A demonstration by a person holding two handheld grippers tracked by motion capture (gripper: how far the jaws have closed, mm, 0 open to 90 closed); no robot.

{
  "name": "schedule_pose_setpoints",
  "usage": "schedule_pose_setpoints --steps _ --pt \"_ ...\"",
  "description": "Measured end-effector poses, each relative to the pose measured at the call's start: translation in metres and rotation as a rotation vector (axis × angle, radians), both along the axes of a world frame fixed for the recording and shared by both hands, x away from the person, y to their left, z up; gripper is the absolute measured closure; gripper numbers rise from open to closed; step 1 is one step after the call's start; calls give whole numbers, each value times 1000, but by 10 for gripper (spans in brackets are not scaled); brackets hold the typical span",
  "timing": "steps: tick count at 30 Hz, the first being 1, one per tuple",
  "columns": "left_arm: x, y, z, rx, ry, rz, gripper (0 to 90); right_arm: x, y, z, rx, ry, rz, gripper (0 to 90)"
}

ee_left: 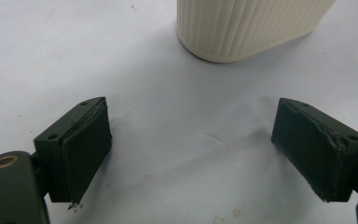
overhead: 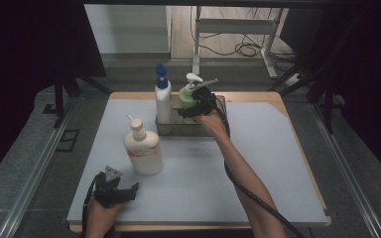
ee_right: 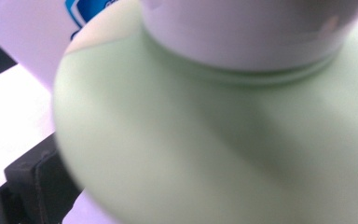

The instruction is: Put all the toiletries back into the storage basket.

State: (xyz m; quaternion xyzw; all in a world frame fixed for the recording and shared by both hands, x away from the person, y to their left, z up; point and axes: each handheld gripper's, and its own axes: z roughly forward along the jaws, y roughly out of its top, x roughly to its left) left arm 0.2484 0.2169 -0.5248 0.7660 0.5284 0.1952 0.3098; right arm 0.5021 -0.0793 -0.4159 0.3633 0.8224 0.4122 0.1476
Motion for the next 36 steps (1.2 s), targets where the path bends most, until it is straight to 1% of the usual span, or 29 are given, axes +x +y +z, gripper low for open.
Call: schedule_pose_setpoints --steps 1,5,8,15,18,19,20,22,24,28,29,30,31,34,35,36 --pt "0 0 0 0 0 0 115 -3 -2 0 -6 -12 3 0" --pt "0 0 0 0 0 0 115 -8 -7 0 5 -14 6 0" --pt "0 0 0 -1 -1 1 116 -9 -9 0 4 -18 9 0" --pt "0 0 0 -2 -2 2 116 -18 -18 -1 -10 -19 10 60" --pt "0 0 0 0 -1 1 116 -20 -24 -4 -8 -5 27 85" --pt "0 0 0 0 -1 1 115 -22 -28 -5 -11 6 28 105" --pt "0 0 0 0 -1 1 115 -22 -28 -5 -11 6 28 105" --pt "0 0 0 -1 -2 1 116 -23 -35 -7 -7 15 23 139" --pt "0 0 0 -1 -2 1 116 -23 -38 -8 -10 18 18 152" --pt "0 0 0 -1 -1 1 115 -25 -47 -10 -2 29 14 254" --pt "0 0 0 -2 -2 1 115 -26 -52 -11 0 37 12 314" --pt "0 0 0 -2 -2 1 116 -27 -53 -11 -1 38 12 350" --pt "0 0 0 -2 -3 2 116 -27 -53 -11 -1 38 12 350" --pt "0 0 0 -2 -3 2 116 -28 -59 -11 -6 41 8 490" --pt "0 0 0 -2 -3 2 116 -28 -61 -11 -4 48 10 545" --pt "0 0 0 -3 -3 2 116 -28 -61 -11 -15 56 -2 624"
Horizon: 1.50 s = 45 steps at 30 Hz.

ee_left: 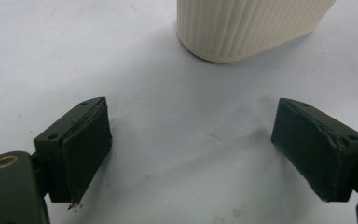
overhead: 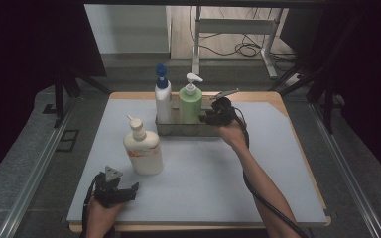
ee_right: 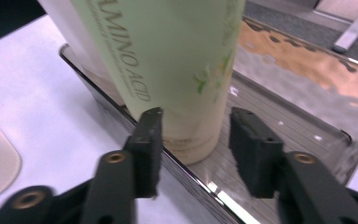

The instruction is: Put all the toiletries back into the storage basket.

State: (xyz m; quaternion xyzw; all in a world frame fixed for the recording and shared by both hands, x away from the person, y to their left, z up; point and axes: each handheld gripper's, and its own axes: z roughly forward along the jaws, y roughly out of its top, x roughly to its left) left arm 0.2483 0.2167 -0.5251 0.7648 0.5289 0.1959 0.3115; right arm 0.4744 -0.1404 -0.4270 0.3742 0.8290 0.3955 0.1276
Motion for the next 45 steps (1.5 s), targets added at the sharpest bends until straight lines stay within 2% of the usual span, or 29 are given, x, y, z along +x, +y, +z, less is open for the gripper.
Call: schedule_pose_setpoints --steps 1,4,5,13,19,22,26,32,45 --pt "0 0 0 0 0 0 116 0 0 0 0 0 0 624" --pt "0 0 0 1 0 -1 116 1 -1 0 4 -4 3 728" --pt "0 0 0 0 1 0 115 2 0 -1 3 0 -8 790" --pt "0 0 0 0 1 0 116 11 0 -9 -36 20 -47 897" --pt "0 0 0 0 1 0 116 20 1 -15 -44 43 -98 900" --pt "0 0 0 0 1 0 115 23 6 -16 -45 44 -94 900" --pt "0 0 0 1 2 0 115 24 14 -17 -81 36 -93 900" --pt "0 0 0 2 2 -1 116 30 15 -21 -80 50 -102 896" --pt "0 0 0 1 2 0 116 30 21 -28 -102 67 -86 895"
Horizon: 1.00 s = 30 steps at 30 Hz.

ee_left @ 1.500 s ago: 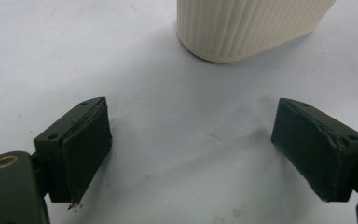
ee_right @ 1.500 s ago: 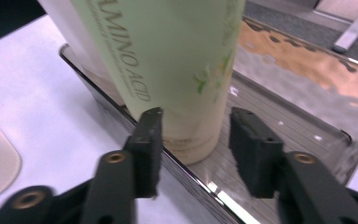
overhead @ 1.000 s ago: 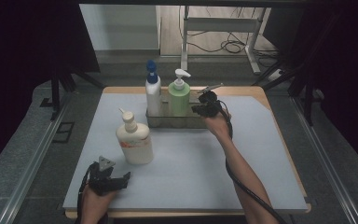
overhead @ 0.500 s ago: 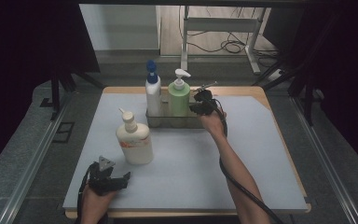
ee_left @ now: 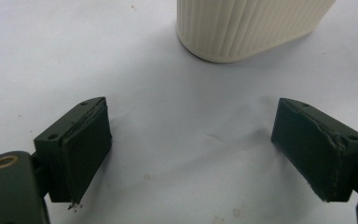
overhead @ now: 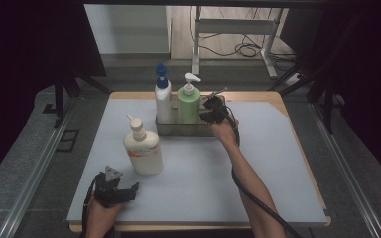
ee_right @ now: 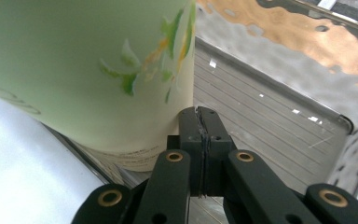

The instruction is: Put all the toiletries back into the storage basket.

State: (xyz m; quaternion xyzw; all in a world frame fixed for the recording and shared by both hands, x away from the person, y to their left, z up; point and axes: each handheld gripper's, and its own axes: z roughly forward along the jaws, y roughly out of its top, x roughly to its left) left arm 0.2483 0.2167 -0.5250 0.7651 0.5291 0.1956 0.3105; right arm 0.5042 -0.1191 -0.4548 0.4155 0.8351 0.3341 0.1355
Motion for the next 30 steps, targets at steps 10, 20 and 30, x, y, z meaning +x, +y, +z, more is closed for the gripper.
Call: schedule_pose_setpoints --steps 10,20,30 --pt "0 0 0 1 0 0 116 -1 11 -1 -12 -3 27 892" --pt "0 0 0 1 0 -1 115 -2 18 0 -21 -4 33 896" --pt "0 0 0 1 1 -1 115 -3 18 0 -15 6 36 897"
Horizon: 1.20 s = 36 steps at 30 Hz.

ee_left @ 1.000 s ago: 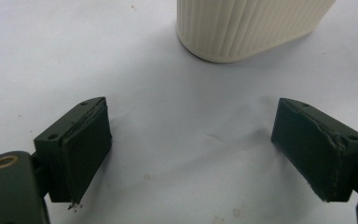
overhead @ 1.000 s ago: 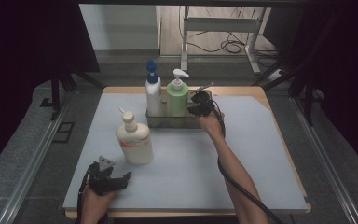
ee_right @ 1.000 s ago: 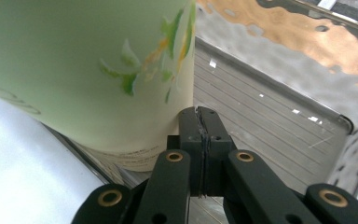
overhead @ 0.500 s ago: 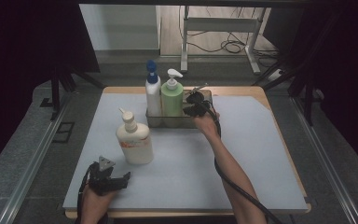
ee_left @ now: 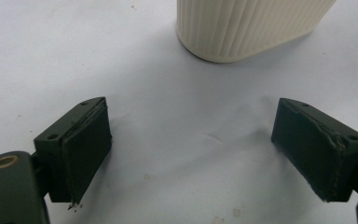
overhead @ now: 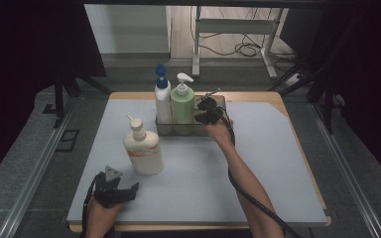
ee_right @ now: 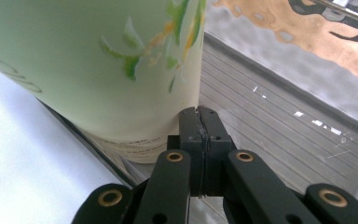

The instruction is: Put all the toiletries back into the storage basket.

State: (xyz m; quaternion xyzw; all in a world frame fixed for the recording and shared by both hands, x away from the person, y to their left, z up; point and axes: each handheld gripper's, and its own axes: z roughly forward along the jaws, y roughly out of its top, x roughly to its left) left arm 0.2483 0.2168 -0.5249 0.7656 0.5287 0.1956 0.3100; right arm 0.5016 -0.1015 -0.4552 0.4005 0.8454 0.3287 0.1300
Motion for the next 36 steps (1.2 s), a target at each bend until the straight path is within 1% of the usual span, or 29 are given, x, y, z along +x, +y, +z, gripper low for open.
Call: schedule_pose_setpoints --steps 4,8,12,19,23,30,32,36 --pt "0 0 0 0 0 0 115 0 -1 -1 0 -1 2 886" --pt "0 0 0 0 0 0 115 0 -2 -1 1 -2 0 855" --pt "0 0 0 0 0 0 115 0 -5 1 12 -4 -1 831" --pt "0 0 0 -2 -1 0 115 -5 -7 7 15 -30 11 788" --pt "0 0 0 -2 -1 1 115 -9 -10 10 11 -51 21 740" --pt "0 0 0 -3 -2 1 115 -17 -18 18 37 -72 17 622" --pt "0 0 0 -3 -2 1 116 -19 -20 20 42 -70 27 590" --pt "0 0 0 -2 -1 0 116 -26 -22 23 45 -80 49 530"
